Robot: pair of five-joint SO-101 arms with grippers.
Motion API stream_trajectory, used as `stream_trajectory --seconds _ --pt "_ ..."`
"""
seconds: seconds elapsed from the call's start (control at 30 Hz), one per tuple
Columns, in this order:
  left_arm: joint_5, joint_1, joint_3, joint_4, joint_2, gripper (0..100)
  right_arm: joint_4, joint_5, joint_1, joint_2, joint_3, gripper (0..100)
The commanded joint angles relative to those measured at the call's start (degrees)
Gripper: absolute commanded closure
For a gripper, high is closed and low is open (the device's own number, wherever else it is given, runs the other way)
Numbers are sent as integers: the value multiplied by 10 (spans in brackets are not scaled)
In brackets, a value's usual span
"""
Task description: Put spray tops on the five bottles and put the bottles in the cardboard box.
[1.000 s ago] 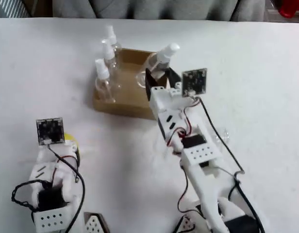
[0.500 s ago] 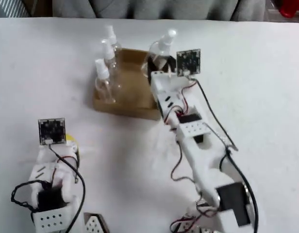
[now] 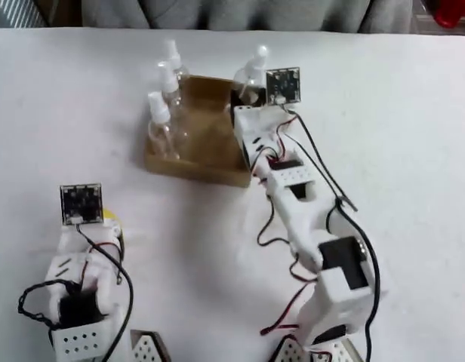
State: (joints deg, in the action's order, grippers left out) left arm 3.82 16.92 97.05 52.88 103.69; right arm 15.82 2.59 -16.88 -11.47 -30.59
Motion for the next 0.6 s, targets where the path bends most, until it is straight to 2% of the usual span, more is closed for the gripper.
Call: stream_trajectory --seconds 0.0,0.57 --pt "8 1 0 4 12 978 14 -33 10 -12 54 983" --pt "8 1 0 3 12 978 14 -39 21 -109 115 982"
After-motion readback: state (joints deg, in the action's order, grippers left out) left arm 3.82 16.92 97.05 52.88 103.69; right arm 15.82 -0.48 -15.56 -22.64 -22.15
